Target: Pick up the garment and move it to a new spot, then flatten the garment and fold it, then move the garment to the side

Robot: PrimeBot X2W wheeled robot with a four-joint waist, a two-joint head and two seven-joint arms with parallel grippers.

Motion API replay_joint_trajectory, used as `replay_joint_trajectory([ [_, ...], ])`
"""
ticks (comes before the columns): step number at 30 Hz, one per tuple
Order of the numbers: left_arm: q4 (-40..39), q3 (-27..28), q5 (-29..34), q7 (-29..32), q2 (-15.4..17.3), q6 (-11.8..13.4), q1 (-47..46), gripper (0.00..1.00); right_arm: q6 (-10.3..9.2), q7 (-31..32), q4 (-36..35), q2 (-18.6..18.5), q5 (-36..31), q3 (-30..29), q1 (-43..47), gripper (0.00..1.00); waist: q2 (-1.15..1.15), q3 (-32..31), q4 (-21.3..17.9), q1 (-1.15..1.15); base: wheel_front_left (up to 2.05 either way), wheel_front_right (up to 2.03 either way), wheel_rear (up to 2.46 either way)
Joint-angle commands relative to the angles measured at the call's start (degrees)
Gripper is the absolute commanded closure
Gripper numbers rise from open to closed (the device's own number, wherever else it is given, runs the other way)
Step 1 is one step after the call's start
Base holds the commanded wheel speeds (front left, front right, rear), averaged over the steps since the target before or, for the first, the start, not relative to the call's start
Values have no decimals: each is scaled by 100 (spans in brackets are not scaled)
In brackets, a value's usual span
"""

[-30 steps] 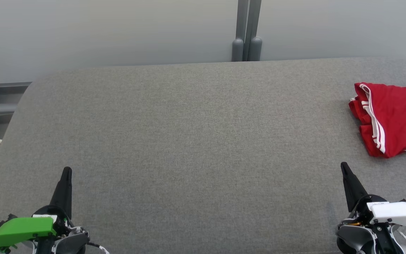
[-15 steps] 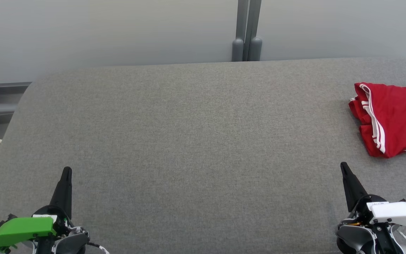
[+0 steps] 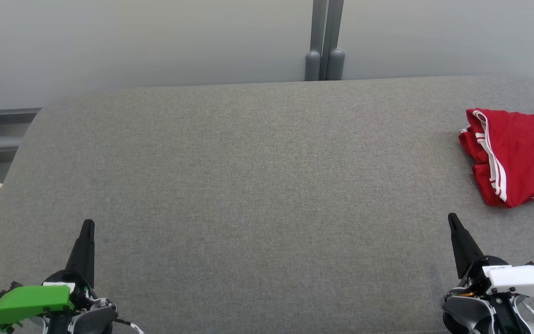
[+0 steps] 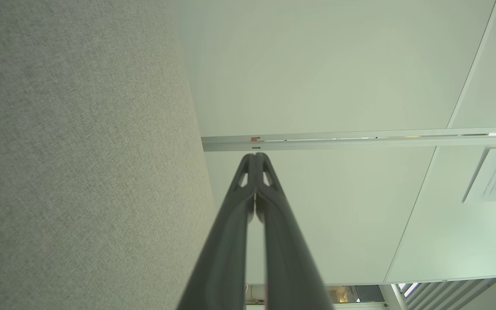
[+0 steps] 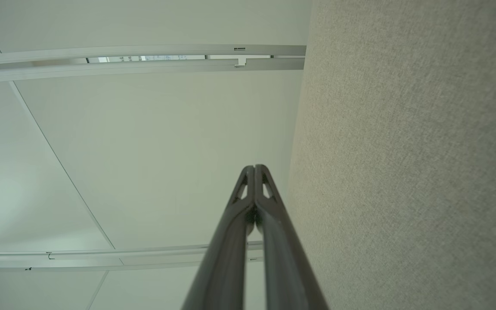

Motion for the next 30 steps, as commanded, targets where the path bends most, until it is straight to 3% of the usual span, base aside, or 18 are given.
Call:
replay_joint_trajectory([
  [1,-11,12,4,-2,22,14,-82,100,2,-25,-31,-27,34,5,-23,100,0,0,0,0,0,0,0],
  [30,-11,12,5,-2,22,14,-82,100,2,-61,-37,-62,74,46,-20,100,0,0,0,0,0,0,0],
])
